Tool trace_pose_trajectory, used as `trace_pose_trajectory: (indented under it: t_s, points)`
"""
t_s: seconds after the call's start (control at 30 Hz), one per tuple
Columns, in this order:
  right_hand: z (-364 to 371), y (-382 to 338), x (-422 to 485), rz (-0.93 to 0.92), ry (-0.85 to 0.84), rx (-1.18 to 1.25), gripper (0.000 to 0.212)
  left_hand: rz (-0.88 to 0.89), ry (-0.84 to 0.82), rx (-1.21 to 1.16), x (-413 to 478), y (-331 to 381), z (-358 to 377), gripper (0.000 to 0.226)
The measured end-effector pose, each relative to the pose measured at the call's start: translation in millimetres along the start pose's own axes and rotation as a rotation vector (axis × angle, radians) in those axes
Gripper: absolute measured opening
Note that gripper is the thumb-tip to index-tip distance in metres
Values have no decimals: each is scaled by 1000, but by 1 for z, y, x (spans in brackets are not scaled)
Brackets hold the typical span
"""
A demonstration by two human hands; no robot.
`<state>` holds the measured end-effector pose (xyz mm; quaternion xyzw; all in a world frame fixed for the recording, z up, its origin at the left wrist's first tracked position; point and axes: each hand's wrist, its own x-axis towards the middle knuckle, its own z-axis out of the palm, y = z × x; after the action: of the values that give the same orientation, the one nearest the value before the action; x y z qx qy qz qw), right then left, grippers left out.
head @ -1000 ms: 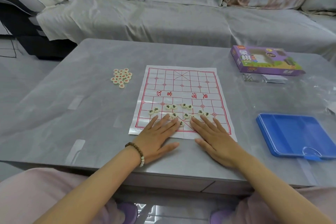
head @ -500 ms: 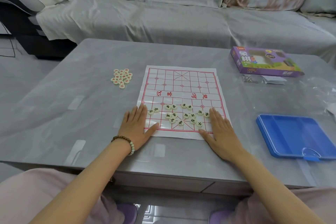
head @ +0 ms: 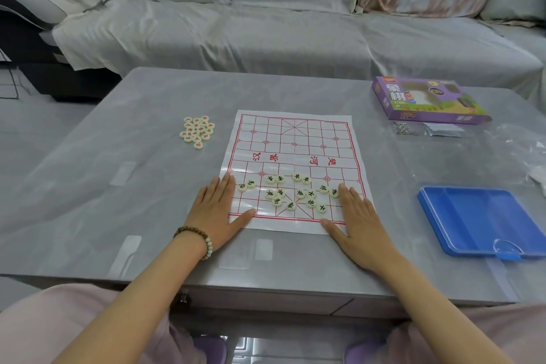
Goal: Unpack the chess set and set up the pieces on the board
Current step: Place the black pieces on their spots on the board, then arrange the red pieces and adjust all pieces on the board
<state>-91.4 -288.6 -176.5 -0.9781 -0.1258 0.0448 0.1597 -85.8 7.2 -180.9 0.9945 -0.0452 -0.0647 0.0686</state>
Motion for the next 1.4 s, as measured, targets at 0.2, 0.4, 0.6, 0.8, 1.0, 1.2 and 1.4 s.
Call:
trace_pose_trajectory:
  t_s: [0.2,0.4,0.6,0.8,1.0,1.2,1.4]
  points:
    - [-3,-3,3,12,-9,23,78,1,31,-18,3,-1,0,120]
    - [-12,-7,10,16,104,200,66,-64,256,-205,5,-9,-14,90]
    - [-18,-51,65,-55,91,294,59,-273,352,-309,48,-67,-21,67]
    - [-3,-131,156,-270,6,377,50,-240,297,-247,102,-113,-31,76]
    - [14,-185,242,-390,-95,305,46,-47,184,-177,127,-136,-34,101]
    - [35,-193,270,-491,-154,122,50,65,178,-164,117,-141,-33,89]
    - [42,-183,251,-536,-144,0,53,87,180,-168,90,-149,-24,98]
